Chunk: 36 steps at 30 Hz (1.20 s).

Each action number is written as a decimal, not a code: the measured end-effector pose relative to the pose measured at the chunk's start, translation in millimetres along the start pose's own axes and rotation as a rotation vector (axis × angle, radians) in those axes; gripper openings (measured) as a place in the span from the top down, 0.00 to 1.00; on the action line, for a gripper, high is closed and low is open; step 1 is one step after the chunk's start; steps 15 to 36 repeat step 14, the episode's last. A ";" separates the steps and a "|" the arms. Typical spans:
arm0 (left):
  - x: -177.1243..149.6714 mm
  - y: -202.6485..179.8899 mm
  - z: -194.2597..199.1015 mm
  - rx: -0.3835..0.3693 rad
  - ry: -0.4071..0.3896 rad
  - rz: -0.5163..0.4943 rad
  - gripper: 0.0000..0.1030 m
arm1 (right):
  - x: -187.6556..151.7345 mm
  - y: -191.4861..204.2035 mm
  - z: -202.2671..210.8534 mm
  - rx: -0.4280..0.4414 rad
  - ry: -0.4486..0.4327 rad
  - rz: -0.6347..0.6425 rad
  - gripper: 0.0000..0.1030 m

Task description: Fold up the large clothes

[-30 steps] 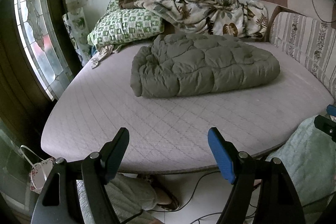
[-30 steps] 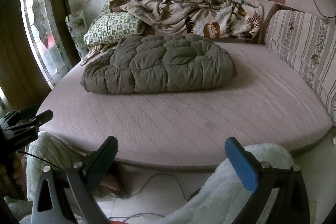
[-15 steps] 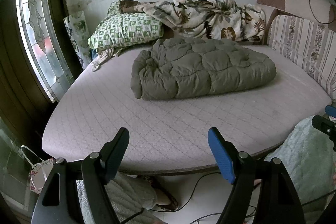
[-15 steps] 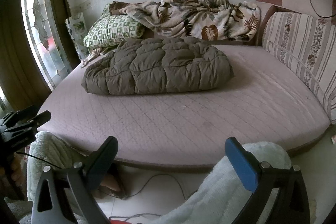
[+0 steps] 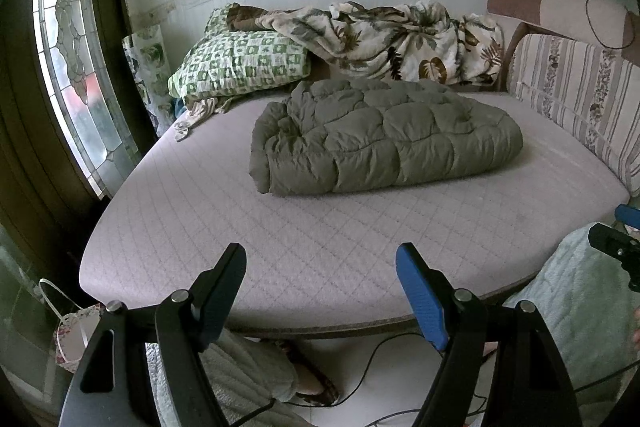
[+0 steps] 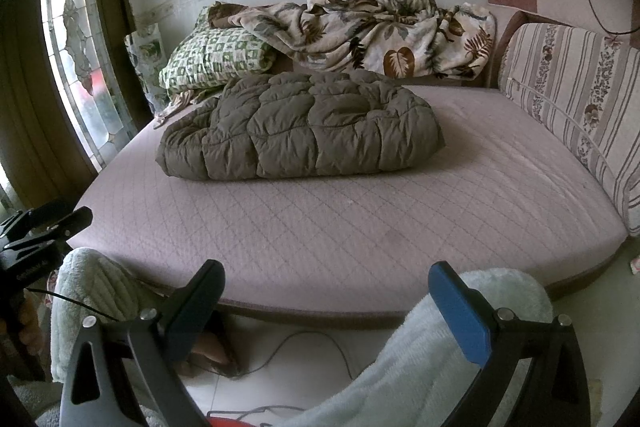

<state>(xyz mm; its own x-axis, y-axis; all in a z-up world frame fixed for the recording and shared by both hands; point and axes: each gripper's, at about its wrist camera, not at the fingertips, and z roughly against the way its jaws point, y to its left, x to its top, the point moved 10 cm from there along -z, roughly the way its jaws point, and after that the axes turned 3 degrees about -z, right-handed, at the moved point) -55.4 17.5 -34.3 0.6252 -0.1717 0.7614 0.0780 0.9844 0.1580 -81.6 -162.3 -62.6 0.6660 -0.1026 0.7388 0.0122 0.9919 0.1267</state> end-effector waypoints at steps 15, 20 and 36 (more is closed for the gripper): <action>3.4 -6.3 -24.1 -0.020 0.029 -0.009 0.24 | -1.8 -7.5 -29.5 0.002 0.073 -0.005 0.00; 3.4 -6.3 -24.1 -0.020 0.029 -0.009 0.24 | -1.8 -7.5 -29.5 0.002 0.073 -0.005 0.00; 3.4 -6.3 -24.1 -0.020 0.029 -0.009 0.24 | -1.8 -7.5 -29.5 0.002 0.073 -0.005 0.00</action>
